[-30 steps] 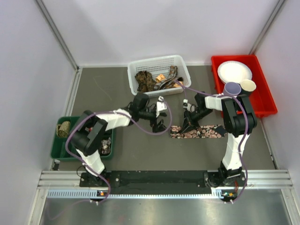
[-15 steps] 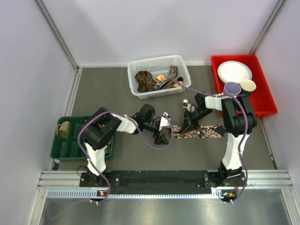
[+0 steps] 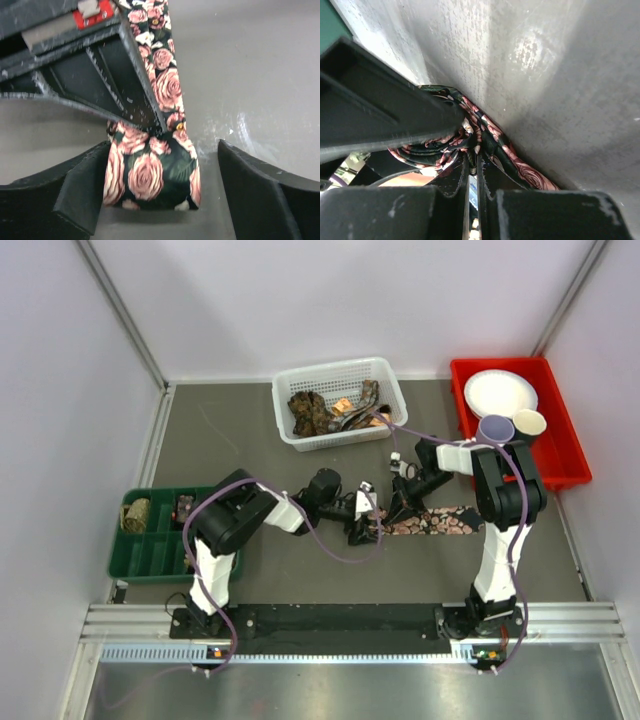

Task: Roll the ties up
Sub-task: Roll the tie at the center of the board.

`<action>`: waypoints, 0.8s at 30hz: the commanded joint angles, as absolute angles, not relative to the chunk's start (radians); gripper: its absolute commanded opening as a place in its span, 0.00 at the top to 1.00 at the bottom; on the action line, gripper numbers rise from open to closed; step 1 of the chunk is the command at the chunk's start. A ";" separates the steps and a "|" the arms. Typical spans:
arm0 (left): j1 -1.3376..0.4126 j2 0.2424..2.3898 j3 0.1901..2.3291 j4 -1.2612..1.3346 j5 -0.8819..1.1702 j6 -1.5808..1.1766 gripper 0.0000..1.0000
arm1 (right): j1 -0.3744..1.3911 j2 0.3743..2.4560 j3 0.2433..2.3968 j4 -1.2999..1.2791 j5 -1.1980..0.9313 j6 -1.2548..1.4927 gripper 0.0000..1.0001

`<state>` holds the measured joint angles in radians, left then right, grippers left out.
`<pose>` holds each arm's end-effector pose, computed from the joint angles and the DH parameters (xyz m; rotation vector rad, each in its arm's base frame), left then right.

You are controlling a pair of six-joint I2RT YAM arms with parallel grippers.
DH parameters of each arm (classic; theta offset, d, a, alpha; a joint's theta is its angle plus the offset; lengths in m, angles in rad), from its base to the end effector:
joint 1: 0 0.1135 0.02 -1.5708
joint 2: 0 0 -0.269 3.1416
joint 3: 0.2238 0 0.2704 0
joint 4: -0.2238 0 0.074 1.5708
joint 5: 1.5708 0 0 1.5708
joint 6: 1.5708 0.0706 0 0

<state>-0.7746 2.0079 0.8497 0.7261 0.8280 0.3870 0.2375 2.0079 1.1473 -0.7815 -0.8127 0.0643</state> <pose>0.2532 -0.3205 0.0888 1.5156 1.3181 -1.0721 0.3209 0.1304 0.0742 0.1941 -2.7202 -1.1454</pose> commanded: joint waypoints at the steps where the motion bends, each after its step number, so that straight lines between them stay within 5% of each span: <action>1: -0.790 2.026 0.896 0.747 0.828 0.414 0.17 | 0.252 2.089 1.120 -0.741 -0.589 0.006 1.00; 7: -0.811 2.046 0.946 0.632 0.804 0.466 0.41 | 0.253 2.095 1.127 -0.747 -0.594 0.005 1.00; 18: -0.810 1.976 0.922 0.316 0.672 0.526 0.66 | 0.253 2.057 1.126 -0.759 -0.632 -0.037 1.00; 24: -0.810 1.967 0.882 0.187 0.612 0.540 0.79 | 0.204 1.954 1.138 -0.768 -0.771 -0.057 0.80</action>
<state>-0.8211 1.9739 0.9432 0.4625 0.6849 0.5262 0.2314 2.0132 1.1561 -0.8001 -0.8391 0.0181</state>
